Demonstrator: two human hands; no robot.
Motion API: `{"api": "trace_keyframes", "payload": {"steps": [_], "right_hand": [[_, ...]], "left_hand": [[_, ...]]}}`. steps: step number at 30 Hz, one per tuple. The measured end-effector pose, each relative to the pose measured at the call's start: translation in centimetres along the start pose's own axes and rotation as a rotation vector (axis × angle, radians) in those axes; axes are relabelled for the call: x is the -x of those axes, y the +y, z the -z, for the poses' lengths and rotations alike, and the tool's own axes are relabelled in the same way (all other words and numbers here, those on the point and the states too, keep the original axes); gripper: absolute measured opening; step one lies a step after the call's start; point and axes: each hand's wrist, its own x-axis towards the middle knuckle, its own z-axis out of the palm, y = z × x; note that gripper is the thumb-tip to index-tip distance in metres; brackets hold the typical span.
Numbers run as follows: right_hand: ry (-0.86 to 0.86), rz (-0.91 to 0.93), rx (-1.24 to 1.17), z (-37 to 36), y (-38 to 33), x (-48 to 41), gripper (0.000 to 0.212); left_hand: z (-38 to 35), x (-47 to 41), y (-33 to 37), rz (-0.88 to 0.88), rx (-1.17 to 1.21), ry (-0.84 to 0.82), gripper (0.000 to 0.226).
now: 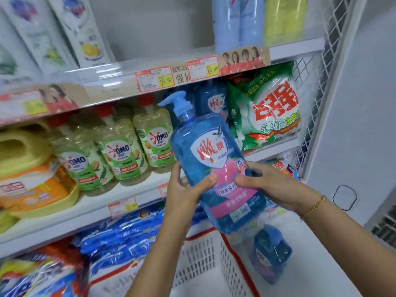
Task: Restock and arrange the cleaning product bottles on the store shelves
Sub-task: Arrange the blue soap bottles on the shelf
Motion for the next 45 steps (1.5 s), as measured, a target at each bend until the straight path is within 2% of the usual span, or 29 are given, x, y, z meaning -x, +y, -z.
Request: {"api": "trace_keyframes", "payload": {"steps": [4,7,12,16,19,21,23,27,29,32,37,40,43,45], "right_hand": [[-0.057,0.021,-0.006,-2.4,-0.2,3.1,0.058],[0.006,0.073,0.023,-4.5,-1.6,4.5,0.056],[0.079,0.217,0.076,-7.1,-4.1,6.4,0.060],[0.340,0.389,0.321,-9.5,-3.7,7.9,0.081],[0.337,0.566,0.645,-11.1,-3.1,7.6,0.109],[0.355,0.658,0.727,-11.6,-3.9,6.5,0.116],[0.405,0.759,0.656,-12.0,-5.0,5.5,0.113],[0.459,0.869,0.504,-13.3,-5.5,5.2,0.107],[0.362,0.838,0.299,-13.8,-5.6,5.6,0.104],[0.160,0.704,0.000,-13.8,-6.0,6.0,0.096],[-0.004,0.505,-0.226,-12.3,-5.9,5.7,0.096],[-0.096,0.413,-0.362,-11.7,-5.2,5.7,0.095],[-0.107,0.380,-0.421,-11.6,-4.8,5.7,0.098],[-0.049,0.413,-0.388,-11.8,-4.9,5.9,0.098]], "left_hand": [[0.7,5.3,0.3,-0.081,0.023,0.107,0.074],[1.2,7.6,1.0,-0.121,0.027,0.177,0.064],[1.4,9.4,3.6,-0.204,0.107,0.239,0.067],[1.4,9.2,6.6,-0.260,0.239,0.287,0.066],[1.4,8.6,9.0,-0.311,0.294,0.308,0.067],[1.5,8.2,10.3,-0.336,0.299,0.308,0.060],[1.8,8.1,11.2,-0.351,0.277,0.272,0.064],[3.2,8.4,13.0,-0.422,0.199,0.088,0.092],[3.9,8.2,14.0,-0.452,0.196,-0.048,0.100],[4.3,7.4,14.6,-0.448,0.264,-0.145,0.112],[4.7,6.7,14.0,-0.475,0.267,-0.118,0.116],[4.7,6.6,14.1,-0.428,0.191,-0.084,0.121],[4.3,6.7,13.8,-0.426,0.120,0.001,0.109],[3.7,6.8,13.5,-0.458,0.085,0.080,0.099]]}}
